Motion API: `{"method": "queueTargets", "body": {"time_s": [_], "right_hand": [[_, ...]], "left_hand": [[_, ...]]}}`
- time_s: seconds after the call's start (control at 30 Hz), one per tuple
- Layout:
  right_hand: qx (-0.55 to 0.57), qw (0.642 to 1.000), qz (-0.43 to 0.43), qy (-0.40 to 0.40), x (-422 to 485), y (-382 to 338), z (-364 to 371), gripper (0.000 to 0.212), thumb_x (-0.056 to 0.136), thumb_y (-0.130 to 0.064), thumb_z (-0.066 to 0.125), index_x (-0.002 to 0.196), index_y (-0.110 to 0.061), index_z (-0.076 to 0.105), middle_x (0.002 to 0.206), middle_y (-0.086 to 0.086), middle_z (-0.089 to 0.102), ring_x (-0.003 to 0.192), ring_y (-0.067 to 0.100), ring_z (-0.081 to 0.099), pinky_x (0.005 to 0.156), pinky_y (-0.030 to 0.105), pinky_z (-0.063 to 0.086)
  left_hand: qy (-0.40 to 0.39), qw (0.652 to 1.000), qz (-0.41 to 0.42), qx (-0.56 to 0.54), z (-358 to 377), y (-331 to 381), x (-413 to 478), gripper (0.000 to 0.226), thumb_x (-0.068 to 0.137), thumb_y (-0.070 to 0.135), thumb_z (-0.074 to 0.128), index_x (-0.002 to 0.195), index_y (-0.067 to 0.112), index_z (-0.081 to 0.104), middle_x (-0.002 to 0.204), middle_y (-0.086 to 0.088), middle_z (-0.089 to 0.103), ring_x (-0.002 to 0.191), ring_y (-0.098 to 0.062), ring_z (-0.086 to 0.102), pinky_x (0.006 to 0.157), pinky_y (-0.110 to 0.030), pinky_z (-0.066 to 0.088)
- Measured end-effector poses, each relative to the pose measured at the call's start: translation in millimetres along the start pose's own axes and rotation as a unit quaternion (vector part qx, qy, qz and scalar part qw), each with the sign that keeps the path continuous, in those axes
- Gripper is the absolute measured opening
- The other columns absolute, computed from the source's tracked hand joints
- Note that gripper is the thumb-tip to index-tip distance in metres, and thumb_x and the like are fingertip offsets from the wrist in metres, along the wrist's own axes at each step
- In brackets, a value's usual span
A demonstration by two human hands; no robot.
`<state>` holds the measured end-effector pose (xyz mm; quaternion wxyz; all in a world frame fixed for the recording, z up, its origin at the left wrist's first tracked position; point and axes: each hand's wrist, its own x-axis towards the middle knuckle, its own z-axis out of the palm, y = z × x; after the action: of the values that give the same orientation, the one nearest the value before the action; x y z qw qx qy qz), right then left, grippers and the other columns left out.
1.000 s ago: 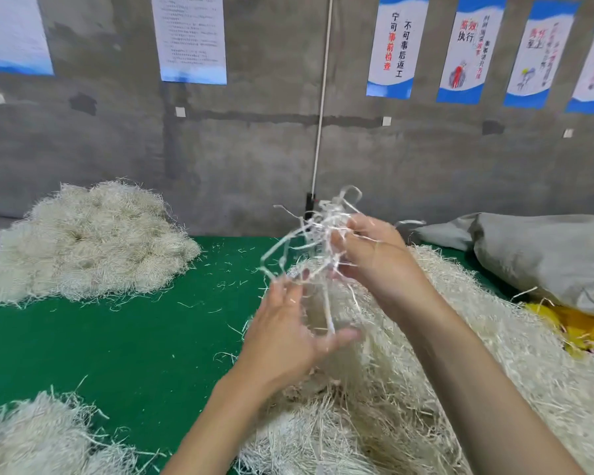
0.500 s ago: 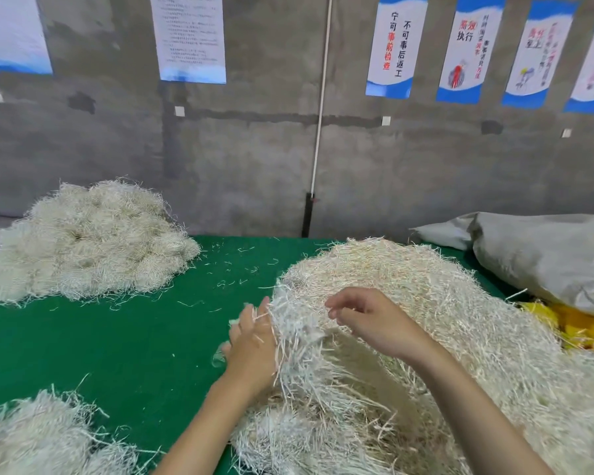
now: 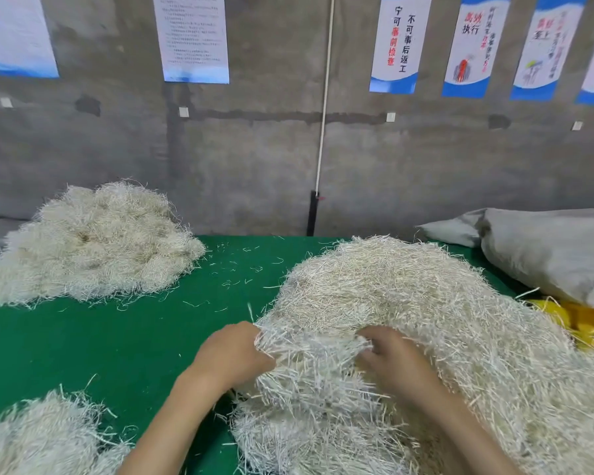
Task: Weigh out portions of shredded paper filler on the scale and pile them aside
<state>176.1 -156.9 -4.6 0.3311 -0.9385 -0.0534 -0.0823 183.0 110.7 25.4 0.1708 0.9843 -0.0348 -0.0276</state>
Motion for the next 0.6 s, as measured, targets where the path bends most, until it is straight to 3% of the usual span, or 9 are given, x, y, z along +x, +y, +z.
{"method": "queueTargets", "body": {"time_s": [0.1,0.23,0.27,0.37,0.43,0.47,0.53,0.57,0.6], "right_hand": [[0.053,0.992,0.002,0.116,4,-4,-12,0.038,0.093,-0.014,0.06,0.13,-0.025,0.058,0.089,-0.007,0.071,0.046,0.002,0.06,0.04,0.017,0.048],[0.181,0.957,0.051,0.222,10,-1,-35,0.05,0.091,-0.001,0.05,0.132,-0.028,0.057,0.058,0.002,0.063,0.032,0.008,0.044,0.031,0.023,0.038],[0.193,0.949,0.071,0.24,12,1,-39,0.052,0.091,0.0,0.048,0.134,-0.027,0.055,0.058,0.003,0.062,0.032,0.008,0.043,0.031,0.023,0.037],[0.237,0.923,0.125,0.275,12,3,-43,0.054,0.093,-0.002,0.044,0.139,-0.029,0.05,0.062,0.004,0.06,0.033,0.005,0.041,0.033,0.021,0.035],[0.312,0.888,0.188,0.282,11,8,-46,0.056,0.094,-0.006,0.042,0.142,-0.035,0.043,0.064,0.003,0.053,0.039,0.01,0.04,0.037,0.025,0.033],[0.339,0.87,0.222,0.28,11,14,-50,0.056,0.095,-0.009,0.042,0.144,-0.036,0.038,0.065,0.004,0.051,0.041,0.012,0.039,0.038,0.026,0.031],[0.359,0.852,0.265,0.273,8,22,-58,0.056,0.096,-0.011,0.042,0.147,-0.031,0.032,0.065,0.006,0.052,0.046,0.015,0.04,0.043,0.028,0.03],[0.352,0.855,0.27,0.27,6,22,-60,0.056,0.096,-0.011,0.042,0.149,-0.028,0.031,0.065,0.008,0.053,0.046,0.018,0.042,0.044,0.028,0.032],[0.343,0.861,0.264,0.267,4,20,-58,0.057,0.096,-0.012,0.043,0.15,-0.026,0.029,0.064,0.009,0.054,0.044,0.019,0.043,0.043,0.027,0.034]], "left_hand": [[0.083,0.995,0.03,0.034,-14,5,-11,0.027,0.076,0.049,0.06,0.071,0.024,0.054,0.061,0.01,0.055,0.056,-0.007,0.052,0.046,-0.023,0.035],[0.192,0.977,0.074,0.057,-18,12,-22,0.039,0.083,0.062,0.054,0.073,0.025,0.058,0.081,0.006,0.062,0.095,-0.021,0.058,0.07,-0.033,0.044],[0.212,0.973,0.082,0.03,-18,12,-23,0.037,0.085,0.061,0.054,0.08,0.025,0.061,0.086,0.006,0.063,0.1,-0.022,0.058,0.074,-0.034,0.045],[0.26,0.96,0.1,-0.027,-13,12,-20,0.033,0.088,0.048,0.059,0.076,0.022,0.045,0.078,0.011,0.045,0.086,-0.016,0.048,0.067,-0.03,0.036],[0.298,0.948,0.098,-0.048,-7,7,-15,0.018,0.089,0.028,0.062,0.084,0.019,0.048,0.089,0.007,0.045,0.092,-0.017,0.044,0.077,-0.03,0.037],[0.299,0.945,0.087,-0.1,-8,4,-14,0.009,0.09,0.015,0.061,0.087,0.018,0.054,0.098,0.003,0.049,0.096,-0.019,0.045,0.085,-0.031,0.039],[0.252,0.924,0.025,-0.288,-7,2,-11,0.038,0.093,-0.005,0.05,0.076,0.027,0.061,0.092,-0.011,0.057,0.084,-0.026,0.052,0.085,-0.037,0.045],[0.221,0.889,-0.028,-0.401,-7,1,-11,0.047,0.097,-0.006,0.043,0.075,0.031,0.062,0.083,-0.013,0.057,0.073,-0.026,0.052,0.078,-0.037,0.047],[0.194,0.829,-0.072,-0.519,-7,1,-10,0.041,0.101,-0.002,0.038,0.091,0.027,0.067,0.087,-0.016,0.058,0.075,-0.026,0.055,0.079,-0.04,0.049]]}}
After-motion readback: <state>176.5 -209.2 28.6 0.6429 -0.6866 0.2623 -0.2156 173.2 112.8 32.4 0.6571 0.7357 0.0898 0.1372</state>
